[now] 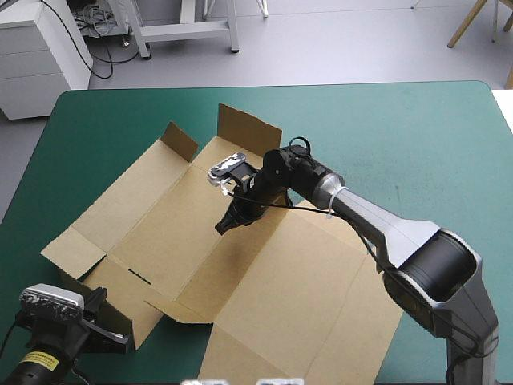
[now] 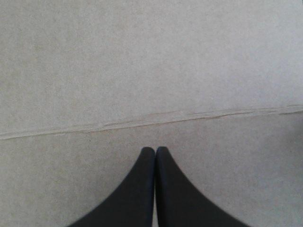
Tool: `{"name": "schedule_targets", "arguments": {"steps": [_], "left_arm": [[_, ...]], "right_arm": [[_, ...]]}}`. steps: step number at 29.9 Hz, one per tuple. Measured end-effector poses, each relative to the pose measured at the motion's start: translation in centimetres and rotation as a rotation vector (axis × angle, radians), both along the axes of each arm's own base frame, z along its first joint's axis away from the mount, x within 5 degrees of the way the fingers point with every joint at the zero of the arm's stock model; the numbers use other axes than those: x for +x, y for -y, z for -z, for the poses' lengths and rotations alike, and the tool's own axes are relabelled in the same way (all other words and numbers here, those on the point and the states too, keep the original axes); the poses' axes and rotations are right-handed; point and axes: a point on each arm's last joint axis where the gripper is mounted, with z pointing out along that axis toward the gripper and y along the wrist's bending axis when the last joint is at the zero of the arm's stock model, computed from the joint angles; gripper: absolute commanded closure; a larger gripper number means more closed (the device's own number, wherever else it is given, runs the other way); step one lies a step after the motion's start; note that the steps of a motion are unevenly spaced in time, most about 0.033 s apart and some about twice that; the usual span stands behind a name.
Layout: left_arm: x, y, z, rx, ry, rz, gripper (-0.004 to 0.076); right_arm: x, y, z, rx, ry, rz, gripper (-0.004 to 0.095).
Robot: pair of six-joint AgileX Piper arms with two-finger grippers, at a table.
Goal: Fold the box
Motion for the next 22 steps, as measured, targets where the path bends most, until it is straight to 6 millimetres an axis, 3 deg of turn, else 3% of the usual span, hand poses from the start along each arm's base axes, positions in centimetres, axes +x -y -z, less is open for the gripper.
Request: {"name": "schedule_targets", "arguments": {"steps": [22], "left_arm": [[-0.21,0.16,0.04,-0.001,-0.027,0.020,0.0734]], "right_arm": [[-0.02,0.05,0.03,-0.007,-0.001,-0.003,0.0927]]}}
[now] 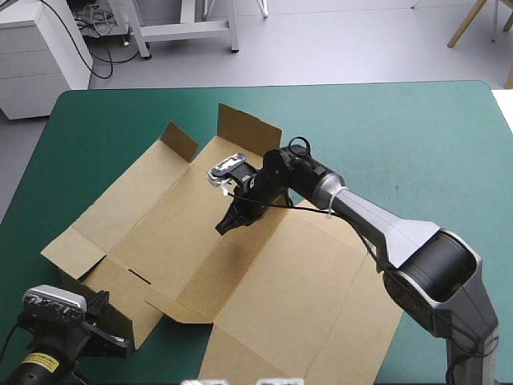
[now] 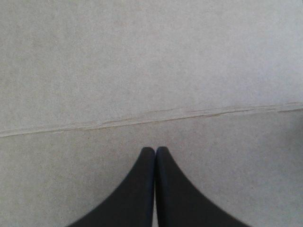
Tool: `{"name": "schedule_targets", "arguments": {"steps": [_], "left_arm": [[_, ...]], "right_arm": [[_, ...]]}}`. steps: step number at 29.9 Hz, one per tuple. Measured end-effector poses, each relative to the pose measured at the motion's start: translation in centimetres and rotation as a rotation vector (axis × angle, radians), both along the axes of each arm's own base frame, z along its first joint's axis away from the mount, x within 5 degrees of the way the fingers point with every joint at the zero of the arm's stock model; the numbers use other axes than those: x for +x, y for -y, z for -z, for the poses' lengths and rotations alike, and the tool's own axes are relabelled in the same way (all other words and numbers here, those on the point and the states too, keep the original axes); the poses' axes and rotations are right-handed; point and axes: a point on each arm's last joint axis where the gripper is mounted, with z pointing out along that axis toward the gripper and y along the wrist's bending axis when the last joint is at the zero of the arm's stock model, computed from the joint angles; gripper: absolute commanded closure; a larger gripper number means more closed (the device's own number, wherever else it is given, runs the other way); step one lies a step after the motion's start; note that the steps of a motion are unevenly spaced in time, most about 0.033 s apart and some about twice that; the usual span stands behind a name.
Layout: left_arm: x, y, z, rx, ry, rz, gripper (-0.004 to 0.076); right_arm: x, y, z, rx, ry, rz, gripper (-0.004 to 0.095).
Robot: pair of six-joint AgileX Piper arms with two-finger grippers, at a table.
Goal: Fold the box
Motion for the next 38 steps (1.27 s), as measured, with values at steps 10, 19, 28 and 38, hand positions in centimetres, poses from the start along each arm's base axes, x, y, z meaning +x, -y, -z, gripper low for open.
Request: {"name": "schedule_targets", "arguments": {"steps": [10,19,28,38], "left_arm": [[0.0,0.0,0.0,0.000,0.000,0.000,0.0734],[0.0,0.0,0.0,0.000,0.000,0.000,0.0734],[0.0,0.0,0.0,0.000,-0.002,0.000,0.0734],[0.0,0.0,0.0,0.000,-0.003,0.001,0.0734]], "right_arm": [[-0.1,0.3,0.1,-0.032,-0.022,0.009,0.0927],[-0.3,1.3,-1.0,-0.055,-0.032,0.036,0.0927],[0.2,8.0,-6.5,-0.053,-0.027,0.141,0.0927],[-2.5,13.6,-13.3,-0.029,0.122,0.220,0.0927]]}}
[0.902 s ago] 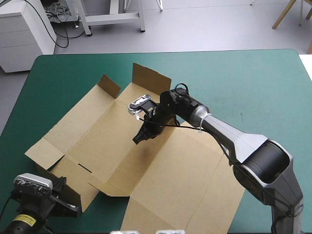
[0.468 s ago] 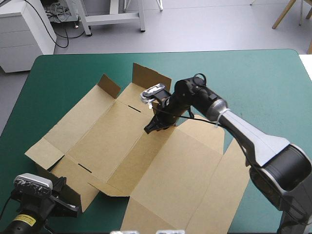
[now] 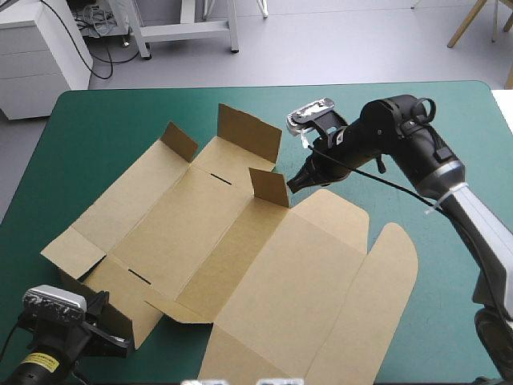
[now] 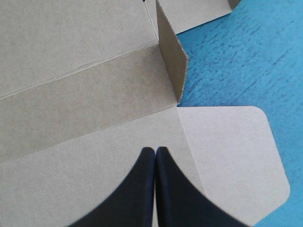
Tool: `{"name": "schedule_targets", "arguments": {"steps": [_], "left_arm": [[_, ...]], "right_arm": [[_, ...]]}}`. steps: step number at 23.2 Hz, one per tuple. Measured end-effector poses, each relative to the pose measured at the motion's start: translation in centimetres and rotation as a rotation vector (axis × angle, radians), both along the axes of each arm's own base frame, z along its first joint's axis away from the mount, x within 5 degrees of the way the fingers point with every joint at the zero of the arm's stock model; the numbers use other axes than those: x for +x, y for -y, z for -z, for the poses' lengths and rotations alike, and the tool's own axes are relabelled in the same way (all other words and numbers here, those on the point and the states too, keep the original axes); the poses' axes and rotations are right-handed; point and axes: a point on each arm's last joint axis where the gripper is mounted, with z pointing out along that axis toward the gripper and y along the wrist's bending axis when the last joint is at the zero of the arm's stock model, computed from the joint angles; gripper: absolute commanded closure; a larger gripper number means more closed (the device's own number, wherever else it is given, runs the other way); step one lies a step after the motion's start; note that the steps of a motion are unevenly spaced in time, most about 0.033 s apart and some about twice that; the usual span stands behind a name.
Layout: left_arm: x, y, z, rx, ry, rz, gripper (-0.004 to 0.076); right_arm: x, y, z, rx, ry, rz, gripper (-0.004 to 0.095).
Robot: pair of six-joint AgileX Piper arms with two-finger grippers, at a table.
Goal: Fold the box
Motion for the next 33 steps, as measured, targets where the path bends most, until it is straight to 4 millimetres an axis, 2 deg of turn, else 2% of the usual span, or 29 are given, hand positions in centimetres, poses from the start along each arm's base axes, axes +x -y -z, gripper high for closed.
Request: {"name": "schedule_targets", "arguments": {"steps": [4,11,13,14,15,16,17,18,19,20,27,33], "left_arm": [[0.0,0.0,0.0,0.000,-0.001,0.000,0.0734],[0.0,0.0,0.0,0.000,-0.001,0.000,0.0734],[0.0,0.0,0.0,0.000,-0.001,0.000,0.0734],[0.0,0.0,0.0,0.000,-0.001,0.000,0.0734],[0.0,0.0,0.0,0.000,-0.001,0.000,0.0734],[0.0,0.0,0.0,0.000,-0.001,0.000,0.0734],[0.0,0.0,0.0,0.000,-0.001,0.000,0.0734],[0.0,0.0,0.0,0.000,-0.001,0.000,0.0734],[0.0,0.0,0.0,0.000,-0.001,0.000,0.0734],[0.0,0.0,0.0,0.000,-0.001,0.000,0.0734],[0.0,0.0,0.0,0.000,-0.001,0.000,0.0734],[0.0,0.0,0.0,-0.004,-0.002,-0.002,0.0734]], "right_arm": [[-0.9,0.5,-1.2,0.004,0.033,0.001,0.0927],[-1.0,0.6,-1.3,0.003,0.036,0.004,0.0927],[-1.0,0.6,-1.3,0.002,0.034,0.004,0.0895],[-1.0,0.7,-1.2,-0.006,0.037,0.005,0.0859],[-0.9,0.7,-1.2,-0.010,0.039,0.006,0.0756],[-0.9,0.8,-1.2,-0.021,0.045,0.009,0.0696],[-0.9,0.8,-1.2,-0.025,0.047,0.010,0.0507],[-0.8,0.9,-1.2,-0.036,0.052,0.012,0.0442],[-0.8,1.0,-1.2,-0.040,0.054,0.013,0.0323],[-0.8,1.0,-1.2,-0.046,0.057,0.015,0.0277],[-0.2,0.6,-0.9,-0.022,0.076,0.017,0.0325],[1.3,-0.4,-0.5,-0.014,0.174,-0.091,0.0379]]}}
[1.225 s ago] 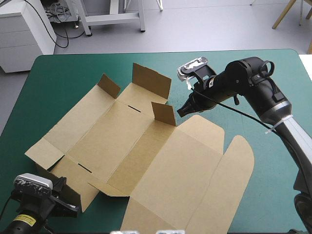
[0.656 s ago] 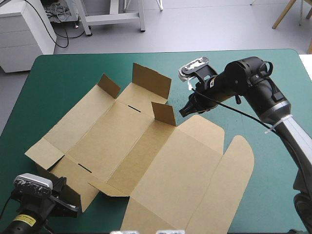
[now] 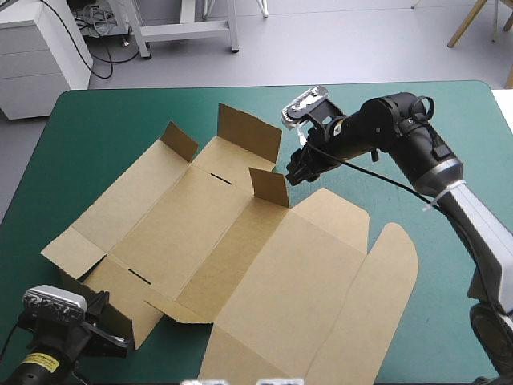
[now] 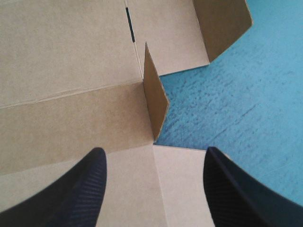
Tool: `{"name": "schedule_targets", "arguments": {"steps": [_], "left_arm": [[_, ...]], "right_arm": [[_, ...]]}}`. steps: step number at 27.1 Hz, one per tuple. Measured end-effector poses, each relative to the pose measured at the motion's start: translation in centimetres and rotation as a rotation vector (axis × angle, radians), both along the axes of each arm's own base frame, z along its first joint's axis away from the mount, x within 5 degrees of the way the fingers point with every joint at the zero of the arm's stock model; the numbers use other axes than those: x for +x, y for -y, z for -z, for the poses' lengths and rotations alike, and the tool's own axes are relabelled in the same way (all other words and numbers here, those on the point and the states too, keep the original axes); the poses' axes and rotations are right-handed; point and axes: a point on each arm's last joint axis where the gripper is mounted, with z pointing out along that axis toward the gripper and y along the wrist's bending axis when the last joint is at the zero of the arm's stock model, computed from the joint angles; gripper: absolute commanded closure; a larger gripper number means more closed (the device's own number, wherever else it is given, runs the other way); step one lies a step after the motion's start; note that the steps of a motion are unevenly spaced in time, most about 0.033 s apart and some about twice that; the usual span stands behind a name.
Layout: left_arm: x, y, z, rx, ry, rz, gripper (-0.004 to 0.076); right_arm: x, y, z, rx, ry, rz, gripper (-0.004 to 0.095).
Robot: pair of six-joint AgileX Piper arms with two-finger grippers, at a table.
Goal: Fold the box
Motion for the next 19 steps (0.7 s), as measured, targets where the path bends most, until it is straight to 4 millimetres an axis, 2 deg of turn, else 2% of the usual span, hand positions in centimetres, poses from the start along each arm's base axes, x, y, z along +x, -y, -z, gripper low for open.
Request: {"name": "schedule_targets", "arguments": {"steps": [8,16,18,19], "left_arm": [[0.0,0.0,0.0,0.000,0.000,0.000,0.0734],[0.0,0.0,0.0,0.000,0.001,0.000,0.0734],[0.0,0.0,0.0,0.000,0.001,0.000,0.0734],[0.0,0.0,0.0,0.000,0.001,0.000,0.0734]], "right_arm": [[3.6,-1.9,1.5,-0.030,0.045,-0.090,0.0379],[6.8,-4.2,6.4,-0.082,-0.029,-0.184,0.0379],[7.4,-5.5,8.9,-0.117,-0.068,-0.234,0.0379],[7.5,-5.8,9.4,-0.122,-0.078,-0.242,0.0379]]}}
